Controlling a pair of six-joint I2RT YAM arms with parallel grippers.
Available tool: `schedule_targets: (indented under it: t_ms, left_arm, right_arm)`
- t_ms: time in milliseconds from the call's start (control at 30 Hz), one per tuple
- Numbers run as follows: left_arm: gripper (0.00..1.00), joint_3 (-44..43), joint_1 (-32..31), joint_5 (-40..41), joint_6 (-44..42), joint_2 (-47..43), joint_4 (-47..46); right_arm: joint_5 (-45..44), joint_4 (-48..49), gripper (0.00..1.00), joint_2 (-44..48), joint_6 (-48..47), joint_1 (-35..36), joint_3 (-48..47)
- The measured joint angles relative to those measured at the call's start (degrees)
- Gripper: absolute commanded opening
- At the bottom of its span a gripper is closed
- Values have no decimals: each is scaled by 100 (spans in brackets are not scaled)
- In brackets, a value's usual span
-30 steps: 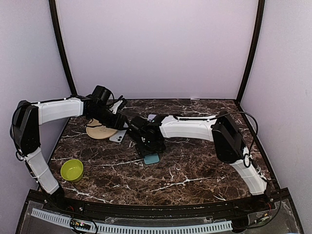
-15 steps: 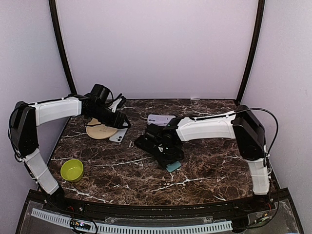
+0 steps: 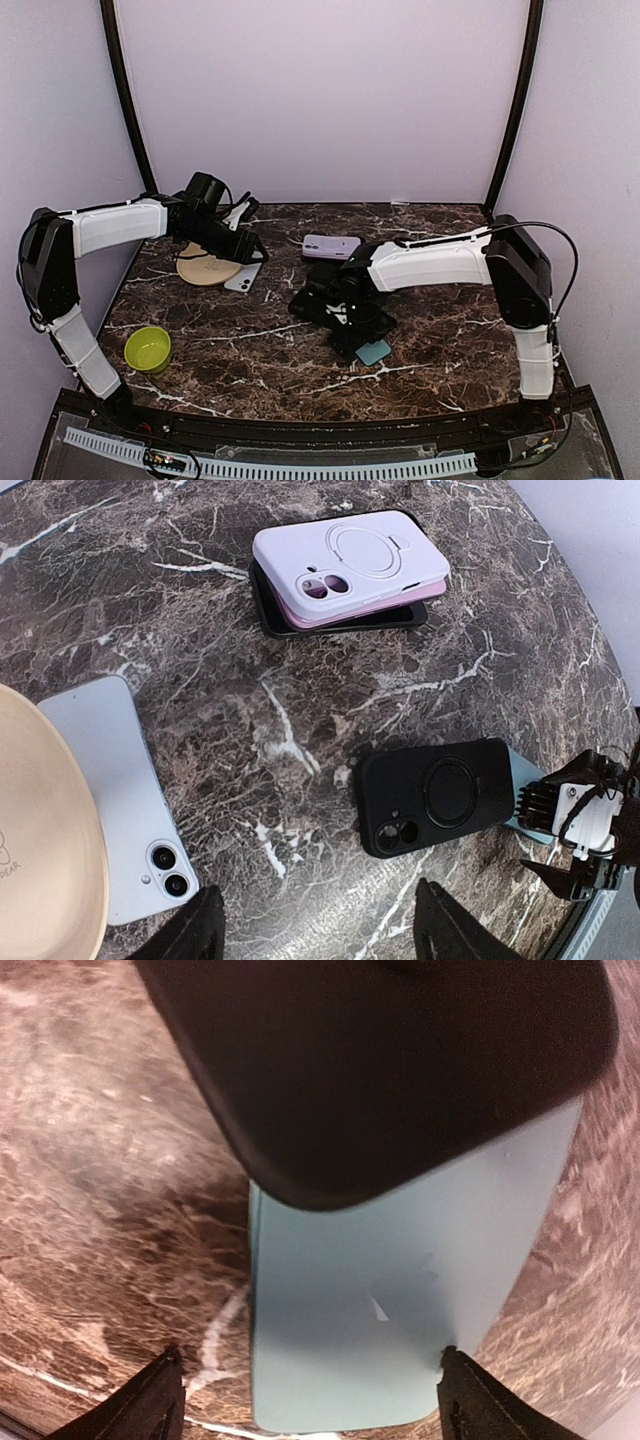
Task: Put the phone into the phone case
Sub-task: Move the phone to the center of the board, then pick up the phone at the center of the board.
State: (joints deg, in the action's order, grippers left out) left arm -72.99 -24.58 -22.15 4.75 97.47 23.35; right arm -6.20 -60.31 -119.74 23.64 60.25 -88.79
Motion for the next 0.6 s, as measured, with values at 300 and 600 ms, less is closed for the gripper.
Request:
schedule_targets:
  t_ms: [300,600]
  left_arm:
    - [66,2,0,-13,0,0,0]
    - [67,2,0,-46,0,0,9]
  right_arm:
    - [-70,61,99,-68,-59,-417,-424]
    - [186,380,93,-238,-166,-525,-387]
